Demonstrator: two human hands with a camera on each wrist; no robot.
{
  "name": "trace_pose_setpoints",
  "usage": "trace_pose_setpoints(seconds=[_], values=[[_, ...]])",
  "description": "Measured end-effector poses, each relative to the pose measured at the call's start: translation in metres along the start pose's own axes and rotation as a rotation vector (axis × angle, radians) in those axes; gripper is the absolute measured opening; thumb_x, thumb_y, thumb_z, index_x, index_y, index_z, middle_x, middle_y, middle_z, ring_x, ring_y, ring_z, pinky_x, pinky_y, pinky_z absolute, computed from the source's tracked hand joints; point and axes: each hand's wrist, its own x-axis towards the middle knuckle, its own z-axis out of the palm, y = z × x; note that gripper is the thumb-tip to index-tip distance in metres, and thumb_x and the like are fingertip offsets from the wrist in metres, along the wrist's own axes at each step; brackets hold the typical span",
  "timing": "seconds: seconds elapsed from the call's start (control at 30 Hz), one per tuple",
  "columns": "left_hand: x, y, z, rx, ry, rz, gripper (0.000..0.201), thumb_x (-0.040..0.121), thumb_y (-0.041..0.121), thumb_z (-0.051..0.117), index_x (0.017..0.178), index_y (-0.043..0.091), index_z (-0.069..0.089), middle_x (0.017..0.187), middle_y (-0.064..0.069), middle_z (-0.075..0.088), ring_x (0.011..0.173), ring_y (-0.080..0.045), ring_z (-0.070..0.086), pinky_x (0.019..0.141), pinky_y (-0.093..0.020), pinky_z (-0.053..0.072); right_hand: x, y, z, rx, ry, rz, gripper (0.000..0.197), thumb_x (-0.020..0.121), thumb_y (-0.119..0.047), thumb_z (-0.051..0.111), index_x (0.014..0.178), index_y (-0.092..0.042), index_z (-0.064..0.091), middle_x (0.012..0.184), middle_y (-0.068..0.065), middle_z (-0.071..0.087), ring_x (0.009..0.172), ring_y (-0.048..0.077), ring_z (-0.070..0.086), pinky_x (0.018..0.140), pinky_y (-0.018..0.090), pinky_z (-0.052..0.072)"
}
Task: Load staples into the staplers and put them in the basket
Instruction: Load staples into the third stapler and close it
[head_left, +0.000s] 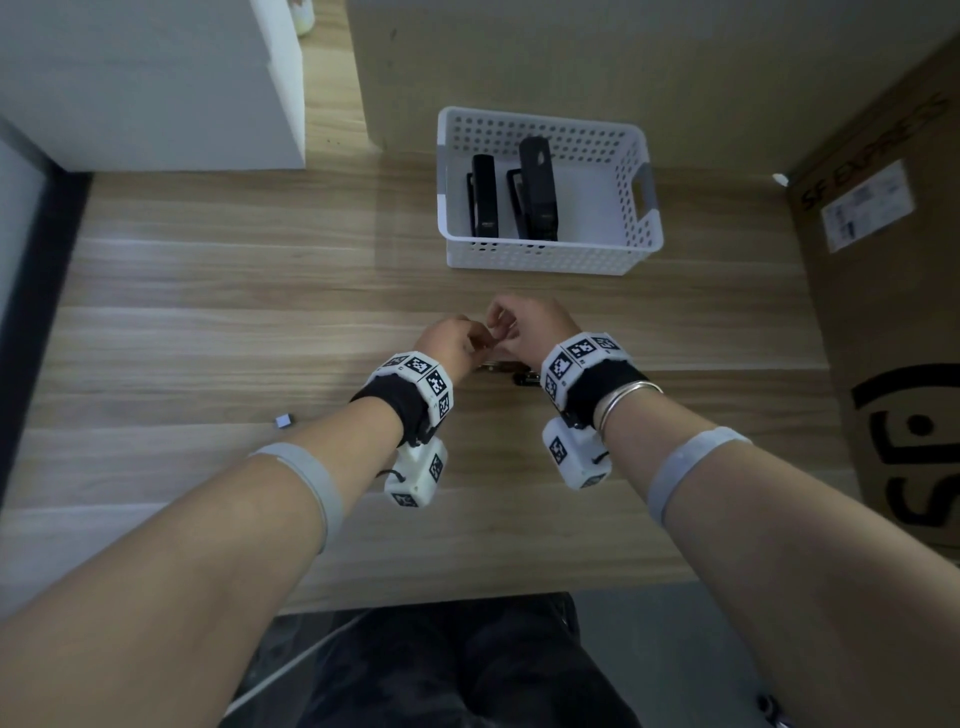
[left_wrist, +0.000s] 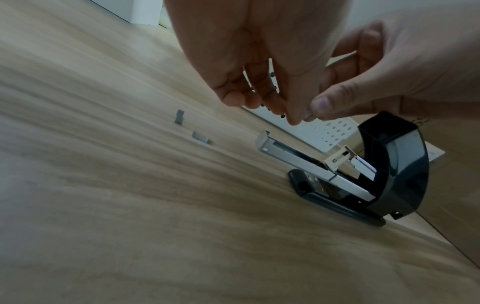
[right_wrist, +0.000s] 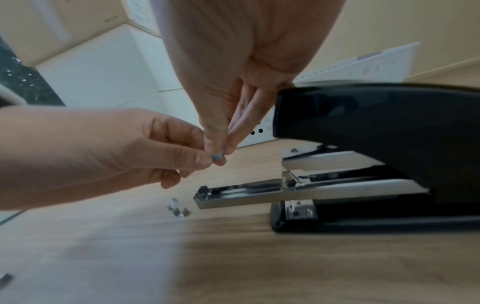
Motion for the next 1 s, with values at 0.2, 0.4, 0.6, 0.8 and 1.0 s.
trace_pose_setpoints(seconds=[0.2, 0.4, 0.6, 0.8, 1.0], values=[[0.001, 0.0, 0.0, -0.088, 0.077, -0.007, 0.018, 0.085, 0.01, 0.061, 0.099, 0.001, 0.067, 0.106, -0.02, 0.067, 0.097, -0.034, 0.061, 0.08, -0.031, 0.045, 0.0, -0.002, -0.001, -0.04, -0.013, 0.03, 0.02, 0.078, -0.012, 0.076, 0.095, -0.007, 0.068, 0.097, 0.007, 0.072, 0.089, 0.02, 0.067, 0.086, 0.032, 0.054], [0.003, -0.007, -0.001, -0.087, 0.064, -0.023, 0.018, 0.083, 0.013, 0.065, 0.09, -0.003, 0.065, 0.1, -0.022, 0.067, 0.093, -0.033, 0.061, 0.071, -0.028, 0.039, -0.002, -0.004, -0.001, -0.151, -0.091, 0.053, 0.017, 0.082, -0.024, 0.072, 0.097, -0.015, 0.074, 0.096, 0.002, 0.074, 0.092, 0.016, 0.068, 0.082, 0.025, 0.052], [0.004, -0.028, -0.01, -0.045, 0.135, -0.069, 0.014, 0.086, 0.013, 0.059, 0.093, 0.004, 0.067, 0.104, -0.016, 0.067, 0.083, -0.023, 0.056, 0.079, -0.03, 0.045, -0.005, -0.005, 0.002, -0.435, -0.214, 0.055, 0.02, 0.091, -0.026, 0.061, 0.107, -0.019, 0.069, 0.11, 0.005, 0.068, 0.1, 0.024, 0.063, 0.079, 0.029, 0.048], [0.001, -0.051, -0.014, 0.034, 0.141, -0.098, 0.021, 0.085, 0.0, 0.051, 0.098, 0.007, 0.067, 0.107, -0.014, 0.068, 0.097, -0.03, 0.061, 0.082, -0.03, 0.047, -0.002, -0.01, 0.008, -0.541, -0.253, 0.036, 0.023, 0.095, -0.031, 0.055, 0.111, -0.02, 0.068, 0.113, 0.004, 0.066, 0.101, 0.025, 0.063, 0.073, 0.029, 0.046], [-0.001, -0.065, -0.014, 0.119, 0.126, -0.085, 0.025, 0.084, 0.002, 0.053, 0.105, 0.009, 0.064, 0.115, -0.015, 0.058, 0.104, -0.031, 0.056, 0.086, -0.034, 0.045, 0.003, -0.01, 0.013, -0.608, -0.26, 0.019, 0.026, 0.094, -0.036, 0.055, 0.111, -0.02, 0.067, 0.114, 0.003, 0.066, 0.103, 0.023, 0.062, 0.072, 0.028, 0.04]])
